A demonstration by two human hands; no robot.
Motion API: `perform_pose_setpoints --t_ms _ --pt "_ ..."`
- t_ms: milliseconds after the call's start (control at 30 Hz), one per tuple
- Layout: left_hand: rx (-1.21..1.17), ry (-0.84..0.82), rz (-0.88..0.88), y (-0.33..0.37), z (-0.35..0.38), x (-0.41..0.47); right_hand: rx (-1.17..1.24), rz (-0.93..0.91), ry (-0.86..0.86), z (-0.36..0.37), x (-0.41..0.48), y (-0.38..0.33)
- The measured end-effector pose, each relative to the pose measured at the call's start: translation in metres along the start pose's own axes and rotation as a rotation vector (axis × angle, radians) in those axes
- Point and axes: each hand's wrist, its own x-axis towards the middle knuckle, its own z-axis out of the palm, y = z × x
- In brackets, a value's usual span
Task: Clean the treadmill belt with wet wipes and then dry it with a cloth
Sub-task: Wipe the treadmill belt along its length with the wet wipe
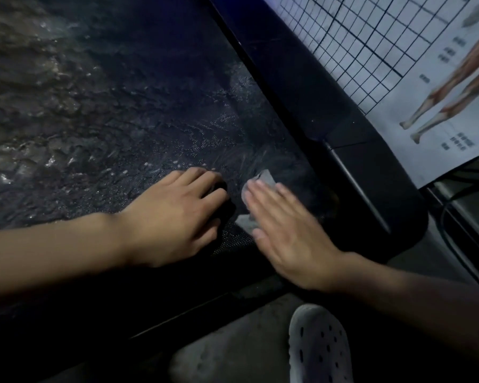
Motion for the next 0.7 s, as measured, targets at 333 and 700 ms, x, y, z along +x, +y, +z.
perform_pose_setpoints --t_ms 333,700 --pt "0.005 0.009 -0.074 -0.01 -0.005 -0.028 -0.03 -0.006 0.068 0.004 0.016 -0.028" --pt "0.047 0.0 -0.194 -0.023 -0.006 -0.054 -0.03 -0.046 0.067 0.006 0.028 -0.064"
